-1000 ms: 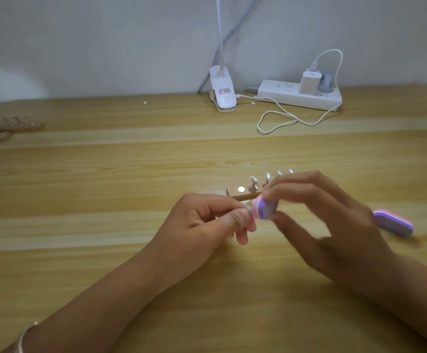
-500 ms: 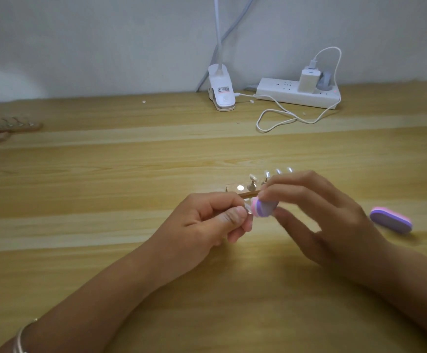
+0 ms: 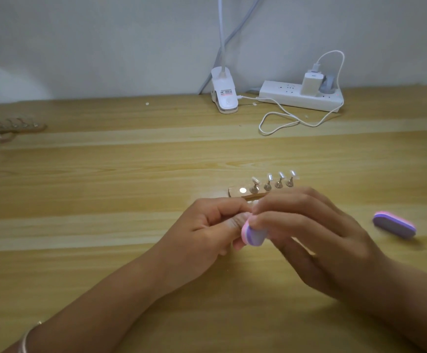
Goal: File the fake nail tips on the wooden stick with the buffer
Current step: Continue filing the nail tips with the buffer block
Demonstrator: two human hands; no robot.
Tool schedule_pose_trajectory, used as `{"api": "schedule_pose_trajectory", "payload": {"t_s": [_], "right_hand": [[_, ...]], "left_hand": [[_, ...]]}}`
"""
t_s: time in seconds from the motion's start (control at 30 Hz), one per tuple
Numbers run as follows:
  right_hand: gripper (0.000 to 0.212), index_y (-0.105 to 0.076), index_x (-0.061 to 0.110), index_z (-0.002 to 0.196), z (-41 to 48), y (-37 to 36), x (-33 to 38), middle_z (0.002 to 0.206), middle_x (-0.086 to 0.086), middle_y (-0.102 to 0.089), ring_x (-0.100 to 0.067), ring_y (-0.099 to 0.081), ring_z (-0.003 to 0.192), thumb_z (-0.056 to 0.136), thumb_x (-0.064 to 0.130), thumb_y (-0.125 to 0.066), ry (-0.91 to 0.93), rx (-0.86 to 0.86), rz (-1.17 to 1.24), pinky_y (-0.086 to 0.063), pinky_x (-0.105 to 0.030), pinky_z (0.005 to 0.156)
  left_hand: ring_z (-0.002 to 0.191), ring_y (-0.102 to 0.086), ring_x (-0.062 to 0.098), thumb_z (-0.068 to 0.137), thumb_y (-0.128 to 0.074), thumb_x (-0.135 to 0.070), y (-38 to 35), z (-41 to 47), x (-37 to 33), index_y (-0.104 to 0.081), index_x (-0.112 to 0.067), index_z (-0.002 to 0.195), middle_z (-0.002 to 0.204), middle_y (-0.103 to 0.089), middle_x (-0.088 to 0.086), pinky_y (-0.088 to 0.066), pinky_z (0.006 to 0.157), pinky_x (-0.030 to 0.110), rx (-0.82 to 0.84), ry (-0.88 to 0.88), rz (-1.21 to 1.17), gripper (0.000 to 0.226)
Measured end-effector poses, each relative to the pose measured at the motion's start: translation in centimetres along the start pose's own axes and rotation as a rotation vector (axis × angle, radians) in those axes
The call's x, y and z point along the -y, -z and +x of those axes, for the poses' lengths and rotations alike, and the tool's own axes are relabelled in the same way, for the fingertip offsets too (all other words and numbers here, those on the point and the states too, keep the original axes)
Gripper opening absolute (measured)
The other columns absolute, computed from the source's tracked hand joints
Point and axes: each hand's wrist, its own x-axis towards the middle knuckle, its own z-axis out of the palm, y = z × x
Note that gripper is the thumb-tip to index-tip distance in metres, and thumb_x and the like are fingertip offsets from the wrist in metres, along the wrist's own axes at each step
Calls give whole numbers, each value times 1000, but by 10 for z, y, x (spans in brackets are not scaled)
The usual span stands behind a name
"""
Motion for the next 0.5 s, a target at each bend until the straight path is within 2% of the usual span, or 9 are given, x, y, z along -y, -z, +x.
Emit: {"api": "schedule_pose_trajectory", "payload": {"t_s": [0.1,0.17,0.23,0.33,0.4,0.5], "right_hand": [[19,-70,-3,107,0,6,-13,110,-11,-66,-23,-63,104,90,-8,-62,-77,10,-68,-49,-31,95],[18,-69,-2,107,1,10,-16,109,-10,-66,-23,-65,104,90,-6,-63,-151,-40,-61,-51,-35,93],[18,-68,0,108,1,7,-9,111,-10,-65,-23,-64,106,93,-5,-61,-135,-65,-18,-51,-35,93],[18,-70,-3,107,1,0,-2,111,-13,-66,-24,-62,104,94,-6,-58,-12,-6,-26,-48,-31,94],[17,-70,-3,106,1,6,-10,109,-12,-66,-24,-62,103,94,-3,-58,-45,6,-67,-49,-31,94],[16,-69,1,107,1,12,-12,109,-9,-66,-21,-64,104,94,2,-59,-129,-83,-42,-51,-33,92]], "left_hand": [[57,-39,9,93,-48,-21,1,1,0,-62,-17,73,61,-47,-3,-33,53,16,-18,14,-33,25],[56,-39,7,92,-47,-21,1,1,-1,-62,-18,73,60,-47,-5,-32,52,15,-26,24,-48,25],[57,-38,9,92,-48,-23,0,1,-1,-62,-20,72,61,-47,-4,-32,52,16,-16,27,-49,25],[57,-38,9,93,-49,-23,-1,-1,-2,-63,-22,73,62,-47,-4,-33,53,15,3,33,-57,24],[56,-38,9,93,-48,-23,0,-1,-2,-63,-21,73,61,-47,-4,-33,52,15,3,42,-66,25],[55,-38,7,93,-47,-23,0,0,-3,-63,-22,72,60,-48,-6,-32,52,14,-1,48,-74,26]]}}
